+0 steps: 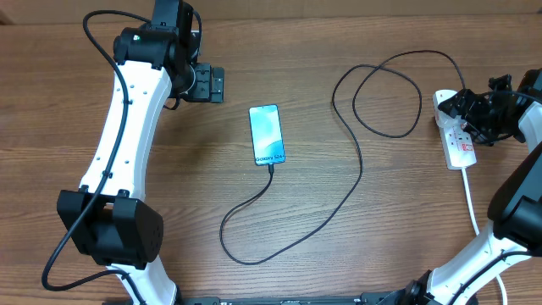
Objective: Plug charger to phone and switch on socket
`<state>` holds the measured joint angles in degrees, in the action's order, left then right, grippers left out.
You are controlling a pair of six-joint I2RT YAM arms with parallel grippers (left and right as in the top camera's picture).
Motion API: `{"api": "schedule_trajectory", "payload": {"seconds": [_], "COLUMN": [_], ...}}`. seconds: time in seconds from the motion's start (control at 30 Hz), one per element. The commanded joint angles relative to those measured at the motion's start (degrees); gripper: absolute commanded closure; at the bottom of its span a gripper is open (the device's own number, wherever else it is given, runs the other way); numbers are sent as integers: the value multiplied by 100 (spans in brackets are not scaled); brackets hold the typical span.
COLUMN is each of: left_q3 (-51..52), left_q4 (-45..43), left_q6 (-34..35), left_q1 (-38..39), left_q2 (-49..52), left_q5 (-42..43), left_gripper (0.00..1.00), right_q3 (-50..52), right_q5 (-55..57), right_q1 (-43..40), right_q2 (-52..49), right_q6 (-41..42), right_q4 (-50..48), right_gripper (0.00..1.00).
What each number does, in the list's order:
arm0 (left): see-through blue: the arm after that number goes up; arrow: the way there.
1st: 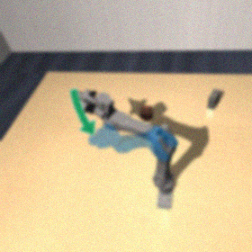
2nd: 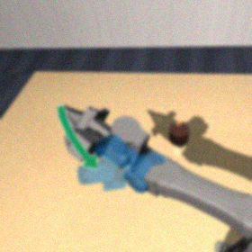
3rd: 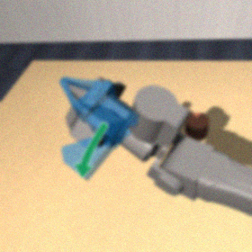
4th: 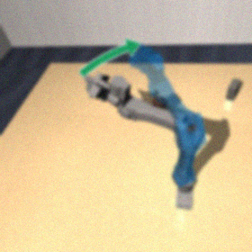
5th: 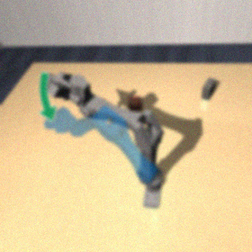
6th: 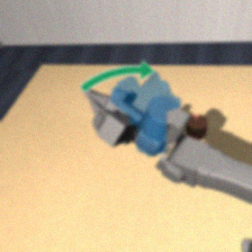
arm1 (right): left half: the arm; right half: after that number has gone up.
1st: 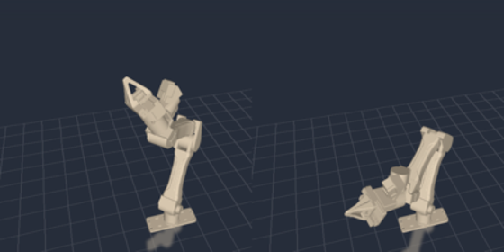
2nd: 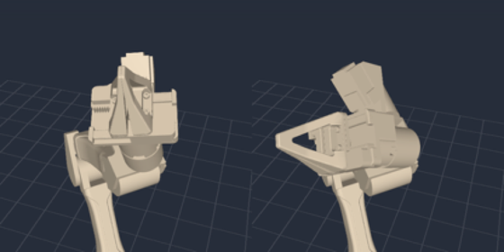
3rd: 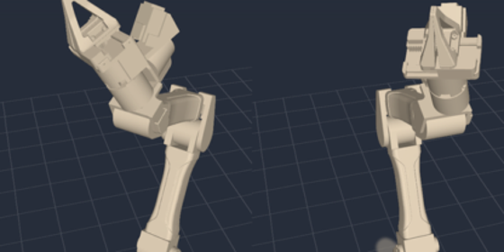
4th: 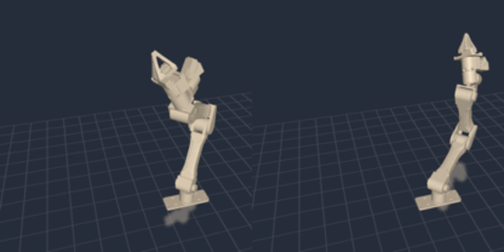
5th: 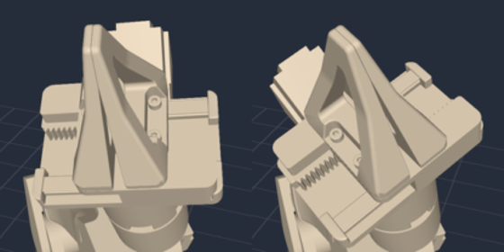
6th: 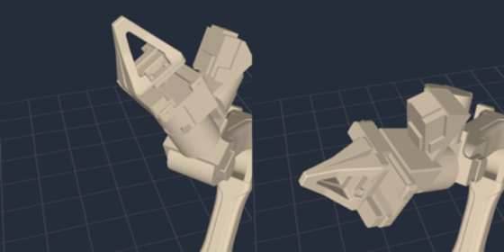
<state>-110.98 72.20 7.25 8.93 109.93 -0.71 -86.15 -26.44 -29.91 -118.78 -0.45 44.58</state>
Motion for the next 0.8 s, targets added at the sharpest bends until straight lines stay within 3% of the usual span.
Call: {"api": "schedule_trajectory", "payload": {"seconds": [0.0, 0.77], "left_q3": [-4, -4], "left_q4": [-22, -22], "left_q6": [-83, -83], "left_q1": [9, 9], "left_q2": [42, 42], "left_q5": [-35, -33], "left_gripper": [1, 0], "right_q3": [72, 72], "right_q5": [-166, -474], "right_q1": [221, 330], "right_q2": [-72, -72], "right_q6": [24, 68], "right_q4": [98, 249], "right_gripper": [4, 4]}}
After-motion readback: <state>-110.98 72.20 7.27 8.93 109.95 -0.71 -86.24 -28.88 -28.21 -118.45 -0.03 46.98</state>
